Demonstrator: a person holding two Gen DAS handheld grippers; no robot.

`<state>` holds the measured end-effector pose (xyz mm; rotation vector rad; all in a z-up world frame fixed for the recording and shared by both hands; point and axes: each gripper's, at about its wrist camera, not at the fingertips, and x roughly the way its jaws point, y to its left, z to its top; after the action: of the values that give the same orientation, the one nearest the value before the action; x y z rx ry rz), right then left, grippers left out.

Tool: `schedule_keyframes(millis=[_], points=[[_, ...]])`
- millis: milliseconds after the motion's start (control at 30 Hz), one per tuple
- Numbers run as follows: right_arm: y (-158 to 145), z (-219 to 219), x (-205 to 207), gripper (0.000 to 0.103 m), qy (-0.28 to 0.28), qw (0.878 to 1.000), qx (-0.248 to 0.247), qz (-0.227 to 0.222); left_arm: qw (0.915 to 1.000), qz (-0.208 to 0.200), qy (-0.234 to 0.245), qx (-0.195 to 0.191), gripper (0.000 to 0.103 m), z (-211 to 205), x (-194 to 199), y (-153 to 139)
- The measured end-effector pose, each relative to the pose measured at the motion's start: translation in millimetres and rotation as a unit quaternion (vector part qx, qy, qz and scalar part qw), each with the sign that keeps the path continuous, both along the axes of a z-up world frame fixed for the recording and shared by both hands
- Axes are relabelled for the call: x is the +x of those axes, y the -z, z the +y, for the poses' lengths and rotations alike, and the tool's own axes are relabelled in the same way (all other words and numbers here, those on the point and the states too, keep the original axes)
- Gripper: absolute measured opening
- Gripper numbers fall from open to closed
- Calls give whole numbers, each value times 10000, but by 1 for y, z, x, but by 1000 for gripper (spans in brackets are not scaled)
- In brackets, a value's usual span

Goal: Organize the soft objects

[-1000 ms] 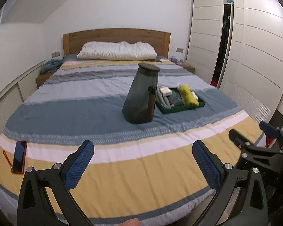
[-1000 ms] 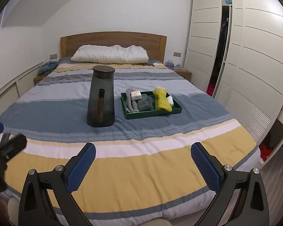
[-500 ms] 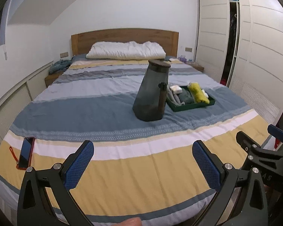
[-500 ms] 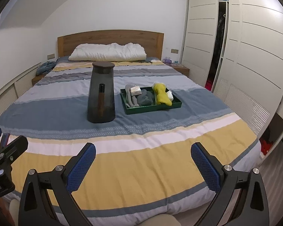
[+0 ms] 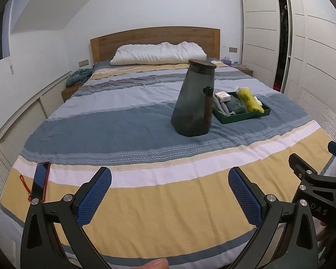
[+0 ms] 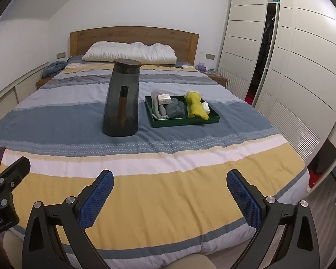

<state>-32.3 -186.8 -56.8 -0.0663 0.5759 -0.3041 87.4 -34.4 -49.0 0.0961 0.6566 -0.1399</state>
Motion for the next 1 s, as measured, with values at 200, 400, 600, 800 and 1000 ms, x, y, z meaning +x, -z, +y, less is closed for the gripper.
schedule_keyframes(millis=[200, 400, 600, 800, 1000], points=[[4, -1, 3, 103, 40, 10000, -9, -2, 10000, 43, -67, -2, 102, 6, 3, 3], [10, -7, -2, 103, 99, 9999, 24, -1, 10000, 29, -42, 34, 102, 9, -1, 4], [12, -11, -16, 103, 180, 9998, -13, -14, 9999, 103, 18, 22, 102, 13, -11, 9], [2, -12, -32, 103, 225, 9995, -74, -211, 10000, -14, -93, -20, 102, 27, -22, 0], [4, -15, -42, 103, 216, 9994, 8, -272, 9997, -124, -198, 41, 102, 37, -30, -4]])
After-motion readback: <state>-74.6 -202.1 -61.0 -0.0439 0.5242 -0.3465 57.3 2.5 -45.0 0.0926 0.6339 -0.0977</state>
